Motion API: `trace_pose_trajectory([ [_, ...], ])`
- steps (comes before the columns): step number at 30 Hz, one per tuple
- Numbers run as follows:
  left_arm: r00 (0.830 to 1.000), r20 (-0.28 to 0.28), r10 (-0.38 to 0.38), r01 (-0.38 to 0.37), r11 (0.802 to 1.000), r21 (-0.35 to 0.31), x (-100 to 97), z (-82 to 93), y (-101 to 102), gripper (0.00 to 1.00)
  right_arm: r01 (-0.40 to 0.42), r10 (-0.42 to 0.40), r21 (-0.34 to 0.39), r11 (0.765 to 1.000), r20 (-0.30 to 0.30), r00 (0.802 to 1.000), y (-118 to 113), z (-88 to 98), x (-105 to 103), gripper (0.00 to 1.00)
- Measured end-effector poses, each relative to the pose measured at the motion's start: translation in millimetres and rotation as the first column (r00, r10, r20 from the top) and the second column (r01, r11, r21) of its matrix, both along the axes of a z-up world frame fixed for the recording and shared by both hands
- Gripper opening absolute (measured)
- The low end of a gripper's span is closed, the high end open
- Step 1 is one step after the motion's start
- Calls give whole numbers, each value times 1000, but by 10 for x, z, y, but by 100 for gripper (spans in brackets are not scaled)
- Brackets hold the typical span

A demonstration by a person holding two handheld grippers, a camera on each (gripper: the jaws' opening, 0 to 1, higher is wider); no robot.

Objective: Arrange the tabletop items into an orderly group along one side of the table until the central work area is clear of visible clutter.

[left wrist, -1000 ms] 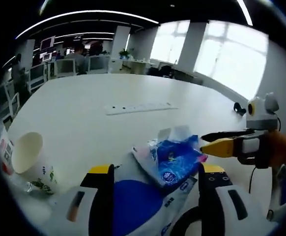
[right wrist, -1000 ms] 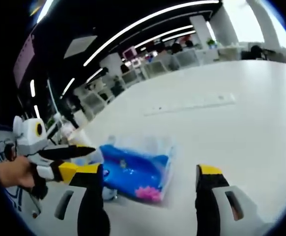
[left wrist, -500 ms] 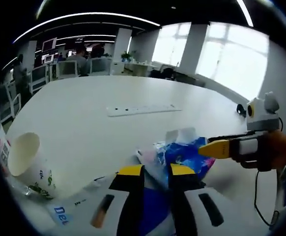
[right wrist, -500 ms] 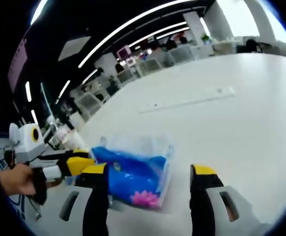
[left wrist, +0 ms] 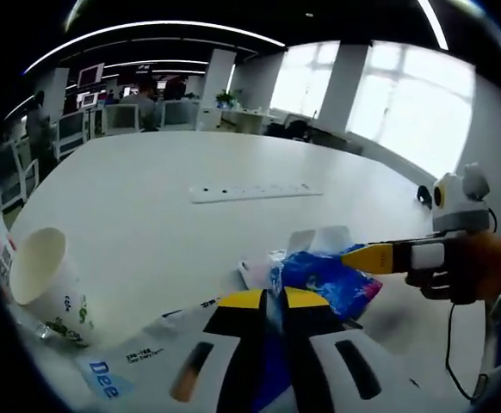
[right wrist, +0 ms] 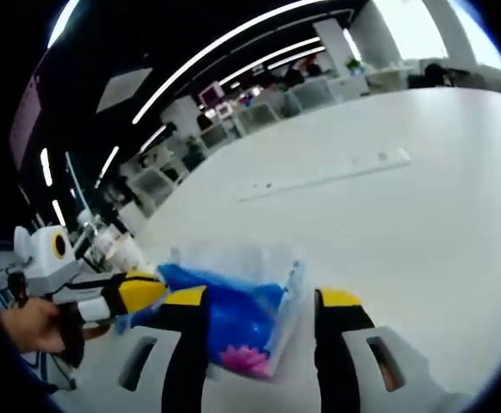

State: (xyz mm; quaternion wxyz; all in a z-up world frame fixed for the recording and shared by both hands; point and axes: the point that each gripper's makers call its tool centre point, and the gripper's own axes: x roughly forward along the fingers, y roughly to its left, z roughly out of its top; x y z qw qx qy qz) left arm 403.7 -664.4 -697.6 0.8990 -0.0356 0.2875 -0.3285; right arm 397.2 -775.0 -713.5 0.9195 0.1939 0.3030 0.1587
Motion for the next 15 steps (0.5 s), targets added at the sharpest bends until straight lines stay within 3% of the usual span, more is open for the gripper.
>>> trace_pose_trajectory([
  [7, 1000, 6, -9, 9, 1000, 13, -41, 3, -1, 4, 19, -19, 3, 1000, -13, 1000, -18, -12, -27, 32],
  [11, 1000, 8, -12, 12, 1000, 11, -78, 22, 9, 3, 44, -45, -24, 999, -29, 999, -94, -53, -73, 19],
  [15, 1000, 7, -12, 12, 1000, 8, -113, 41, 5, 3, 61, -61, -17, 998, -25, 998, -137, -35, -131, 14],
])
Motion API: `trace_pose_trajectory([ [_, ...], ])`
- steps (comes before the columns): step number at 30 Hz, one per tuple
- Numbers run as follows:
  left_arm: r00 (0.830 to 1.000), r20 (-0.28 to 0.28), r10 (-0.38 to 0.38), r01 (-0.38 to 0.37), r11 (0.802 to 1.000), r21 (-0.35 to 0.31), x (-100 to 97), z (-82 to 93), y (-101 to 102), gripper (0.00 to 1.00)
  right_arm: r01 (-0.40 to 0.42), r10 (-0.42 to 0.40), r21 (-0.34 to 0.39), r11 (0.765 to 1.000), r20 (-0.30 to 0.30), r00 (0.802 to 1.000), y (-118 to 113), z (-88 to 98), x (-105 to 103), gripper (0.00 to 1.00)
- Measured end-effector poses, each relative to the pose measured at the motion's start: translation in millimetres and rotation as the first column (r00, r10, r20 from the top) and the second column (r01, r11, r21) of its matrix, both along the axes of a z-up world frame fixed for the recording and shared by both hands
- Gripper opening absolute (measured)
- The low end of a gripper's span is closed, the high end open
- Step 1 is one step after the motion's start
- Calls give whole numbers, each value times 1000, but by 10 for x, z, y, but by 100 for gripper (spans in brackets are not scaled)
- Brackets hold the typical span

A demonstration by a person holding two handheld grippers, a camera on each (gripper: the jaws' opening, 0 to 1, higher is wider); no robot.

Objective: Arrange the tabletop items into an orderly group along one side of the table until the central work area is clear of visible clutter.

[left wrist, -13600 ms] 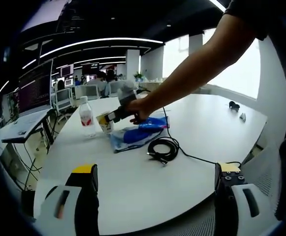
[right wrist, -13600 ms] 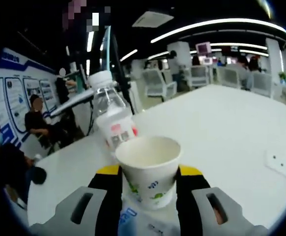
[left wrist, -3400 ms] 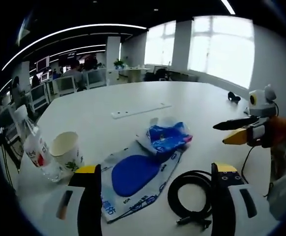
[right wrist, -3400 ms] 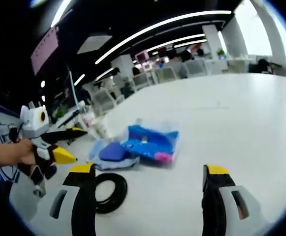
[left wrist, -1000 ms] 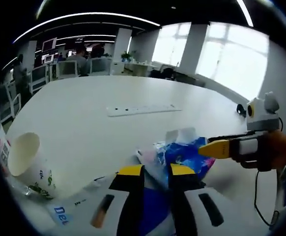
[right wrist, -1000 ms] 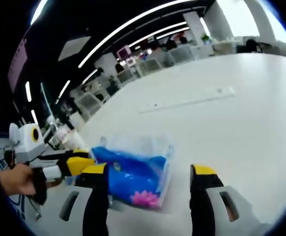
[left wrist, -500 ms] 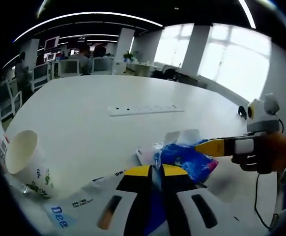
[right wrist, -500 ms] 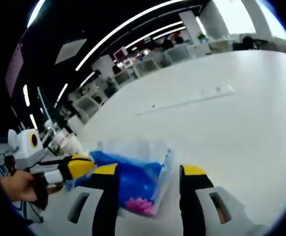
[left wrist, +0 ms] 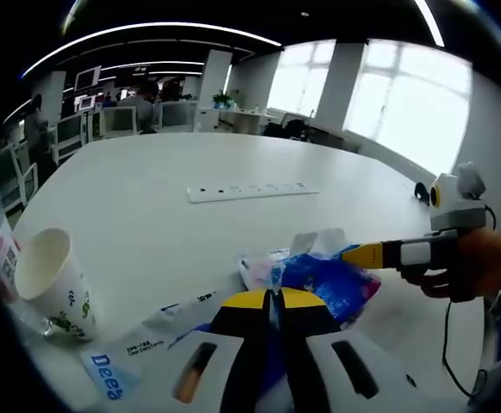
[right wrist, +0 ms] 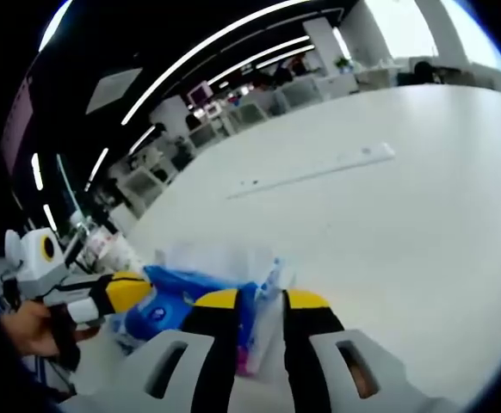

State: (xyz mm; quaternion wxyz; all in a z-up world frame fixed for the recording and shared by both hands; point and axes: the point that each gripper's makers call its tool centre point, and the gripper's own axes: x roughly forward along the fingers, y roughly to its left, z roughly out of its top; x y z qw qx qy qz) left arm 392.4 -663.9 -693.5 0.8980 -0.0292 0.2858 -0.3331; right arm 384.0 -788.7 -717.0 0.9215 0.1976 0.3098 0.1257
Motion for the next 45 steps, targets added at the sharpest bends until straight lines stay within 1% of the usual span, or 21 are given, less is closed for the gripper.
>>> trace_pose_trajectory([
  [6, 1000, 3, -6, 6, 1000, -4, -55, 46, -31, 2, 12, -12, 5, 1000, 0, 1000, -52, 32, -72, 11],
  [9, 1000, 5, -7, 7, 1000, -9, -85, 74, -40, 2, 32, -32, 5, 999, 4, 999, -110, 65, -108, 7],
  [12, 1000, -1, -6, 6, 999, -34, -133, 110, -68, 2, 44, -44, 9, 999, 9, 999, -147, 97, -149, 5],
  [16, 1000, 1, -20, 20, 999, -36, -208, 132, -118, 2, 54, -54, 16, 998, 11, 998, -181, 126, -234, 4],
  [19, 1000, 2, -27, 27, 999, -40, -256, 157, -151, 2, 60, -60, 19, 998, 25, 998, -211, 175, -288, 2],
  [24, 999, 5, -48, 48, 997, -52, -335, 198, -250, 2, 76, -77, 33, 997, 41, 996, -316, 257, -390, 0],
  [28, 998, 5, -68, 69, 996, -58, -435, 224, -349, 2, 93, -95, 40, 995, 41, 995, -390, 270, -471, 0],
  [31, 996, 1, -86, 86, 995, -57, -515, 211, -419, 2, 105, -107, 45, 993, 46, 993, -466, 286, -583, 0],
  [34, 995, -3, -103, 103, 993, -54, -591, 196, -484, 2, 101, -103, 29, 994, 48, 994, -532, 283, -693, 0],
  [38, 991, -7, -133, 133, 990, -53, -721, 187, -605, 1, 119, -121, 35, 992, 63, 991, -654, 310, -856, 0],
  [45, 981, -23, -190, 189, 981, -49, -954, 134, -844, 1, 157, -159, 42, 987, 60, 985, -851, 272, -1147, 0],
])
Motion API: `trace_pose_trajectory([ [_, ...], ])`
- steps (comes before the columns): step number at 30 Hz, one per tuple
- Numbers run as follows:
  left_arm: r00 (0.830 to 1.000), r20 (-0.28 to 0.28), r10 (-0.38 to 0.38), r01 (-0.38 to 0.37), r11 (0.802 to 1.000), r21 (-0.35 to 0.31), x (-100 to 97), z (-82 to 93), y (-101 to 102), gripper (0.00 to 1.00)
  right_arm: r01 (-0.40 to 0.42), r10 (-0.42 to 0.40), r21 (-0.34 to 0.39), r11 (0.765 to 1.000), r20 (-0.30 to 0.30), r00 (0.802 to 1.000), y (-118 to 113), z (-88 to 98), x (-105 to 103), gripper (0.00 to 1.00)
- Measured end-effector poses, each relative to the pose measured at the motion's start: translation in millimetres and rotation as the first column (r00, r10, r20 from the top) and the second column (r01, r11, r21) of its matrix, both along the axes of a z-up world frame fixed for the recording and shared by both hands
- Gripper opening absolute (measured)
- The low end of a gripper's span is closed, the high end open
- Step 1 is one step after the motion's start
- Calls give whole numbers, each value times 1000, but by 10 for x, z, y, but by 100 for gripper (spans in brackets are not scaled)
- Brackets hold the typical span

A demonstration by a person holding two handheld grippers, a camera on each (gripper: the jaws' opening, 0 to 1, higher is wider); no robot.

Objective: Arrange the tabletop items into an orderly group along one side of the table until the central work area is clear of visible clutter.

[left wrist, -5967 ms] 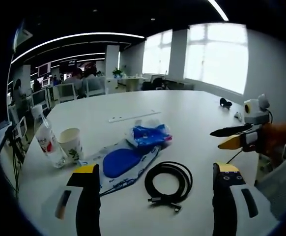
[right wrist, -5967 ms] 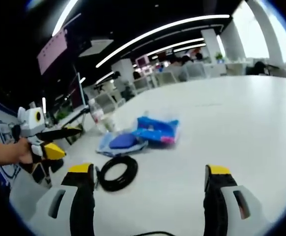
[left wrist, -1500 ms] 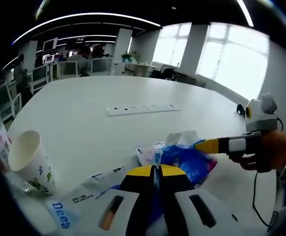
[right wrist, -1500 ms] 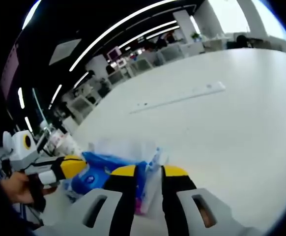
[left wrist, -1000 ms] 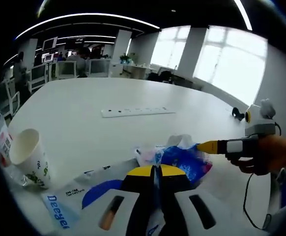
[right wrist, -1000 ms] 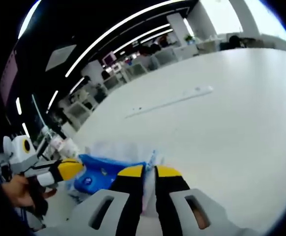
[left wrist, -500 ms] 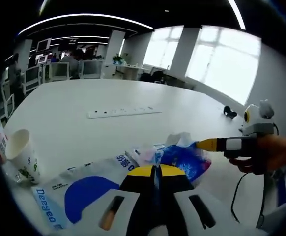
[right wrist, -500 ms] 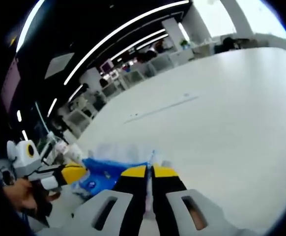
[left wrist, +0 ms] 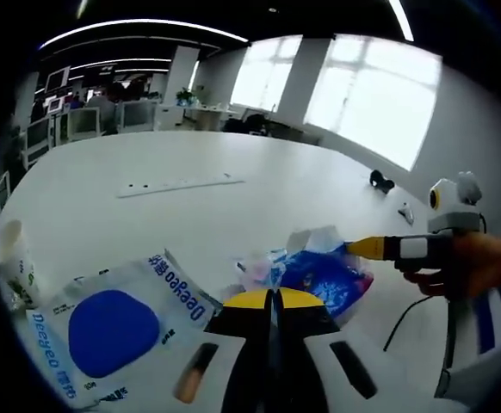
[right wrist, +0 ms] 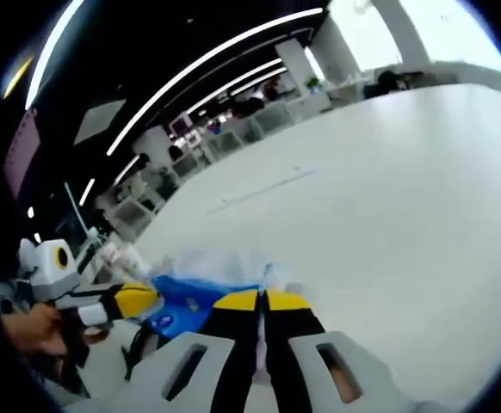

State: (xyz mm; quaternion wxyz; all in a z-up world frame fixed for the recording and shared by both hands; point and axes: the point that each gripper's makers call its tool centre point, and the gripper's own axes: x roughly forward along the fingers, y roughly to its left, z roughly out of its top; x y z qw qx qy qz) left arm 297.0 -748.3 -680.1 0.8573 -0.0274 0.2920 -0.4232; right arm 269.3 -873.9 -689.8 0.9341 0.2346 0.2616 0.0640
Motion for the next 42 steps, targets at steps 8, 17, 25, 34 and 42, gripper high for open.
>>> trace_pose_trajectory([
  [8, 997, -12, -79, 79, 996, 35, -313, -141, -216, 2, 65, -64, 6, 998, -39, 997, -203, -148, -393, 0],
  [17, 993, -32, -116, 118, 989, 92, -513, -326, -243, 4, 84, -83, 10, 996, -81, 993, -235, -275, -543, 0],
  [25, 991, -47, -121, 126, 987, 100, -582, -342, -172, 12, 83, -83, -3, 997, -79, 993, -249, -297, -554, 5],
  [34, 998, -64, -24, 28, 998, 64, -570, -290, 116, 17, 85, -86, -17, 996, -83, 993, -253, -293, -624, 20],
  [42, 994, -92, 56, -52, 998, 44, -586, -302, 389, 23, 129, -130, -42, 991, -23, 991, -362, -144, -612, 29],
])
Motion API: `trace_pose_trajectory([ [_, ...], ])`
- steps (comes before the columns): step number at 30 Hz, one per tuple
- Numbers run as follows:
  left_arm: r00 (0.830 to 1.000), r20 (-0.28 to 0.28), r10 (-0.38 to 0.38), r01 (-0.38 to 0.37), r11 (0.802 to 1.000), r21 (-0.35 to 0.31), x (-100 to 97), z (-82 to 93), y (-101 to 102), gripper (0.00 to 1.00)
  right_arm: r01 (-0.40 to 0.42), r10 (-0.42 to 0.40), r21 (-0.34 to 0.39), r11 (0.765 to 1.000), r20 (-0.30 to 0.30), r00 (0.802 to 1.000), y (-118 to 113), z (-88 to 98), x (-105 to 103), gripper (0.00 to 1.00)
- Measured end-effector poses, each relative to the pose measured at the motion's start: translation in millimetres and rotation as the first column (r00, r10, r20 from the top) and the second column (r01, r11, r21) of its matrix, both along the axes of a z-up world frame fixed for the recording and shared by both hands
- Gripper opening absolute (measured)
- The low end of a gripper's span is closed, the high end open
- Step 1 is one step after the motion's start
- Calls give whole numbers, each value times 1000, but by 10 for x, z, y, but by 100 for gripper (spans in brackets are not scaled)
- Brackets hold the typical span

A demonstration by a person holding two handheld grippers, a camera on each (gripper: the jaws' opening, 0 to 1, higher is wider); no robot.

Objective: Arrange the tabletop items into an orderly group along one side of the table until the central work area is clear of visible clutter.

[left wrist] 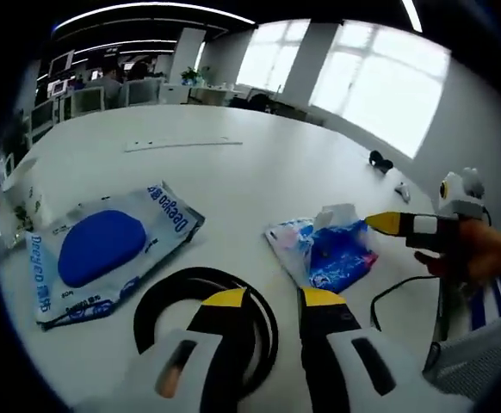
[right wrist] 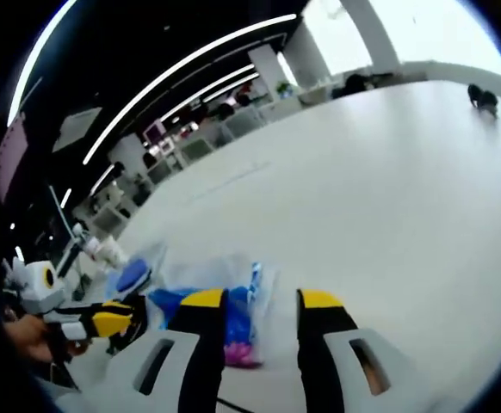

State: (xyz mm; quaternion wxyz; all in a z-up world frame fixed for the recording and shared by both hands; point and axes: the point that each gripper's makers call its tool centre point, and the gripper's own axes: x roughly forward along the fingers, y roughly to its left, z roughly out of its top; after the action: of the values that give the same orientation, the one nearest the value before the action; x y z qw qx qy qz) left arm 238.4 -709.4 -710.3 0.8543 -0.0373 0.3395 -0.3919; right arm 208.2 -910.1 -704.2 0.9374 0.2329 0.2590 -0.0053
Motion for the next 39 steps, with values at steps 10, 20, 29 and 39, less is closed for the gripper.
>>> trace_pose_trajectory([
  [10, 992, -9, 125, -125, 988, -87, 67, 187, 334, 29, -39, 40, -24, 999, 41, 998, 137, 151, 64, 37],
  [20, 974, 5, 226, -225, 972, -70, 152, 196, 738, 31, -138, 143, -59, 989, 95, 985, 443, 363, 254, 40],
  [29, 944, 7, 329, -328, 941, -79, 303, 222, 1087, 33, -227, 232, -68, 972, 97, 968, 774, 414, 463, 42],
  [39, 898, 7, 440, -438, 895, -81, 488, 235, 1607, 33, -305, 313, -81, 949, 103, 944, 1128, 486, 760, 43],
])
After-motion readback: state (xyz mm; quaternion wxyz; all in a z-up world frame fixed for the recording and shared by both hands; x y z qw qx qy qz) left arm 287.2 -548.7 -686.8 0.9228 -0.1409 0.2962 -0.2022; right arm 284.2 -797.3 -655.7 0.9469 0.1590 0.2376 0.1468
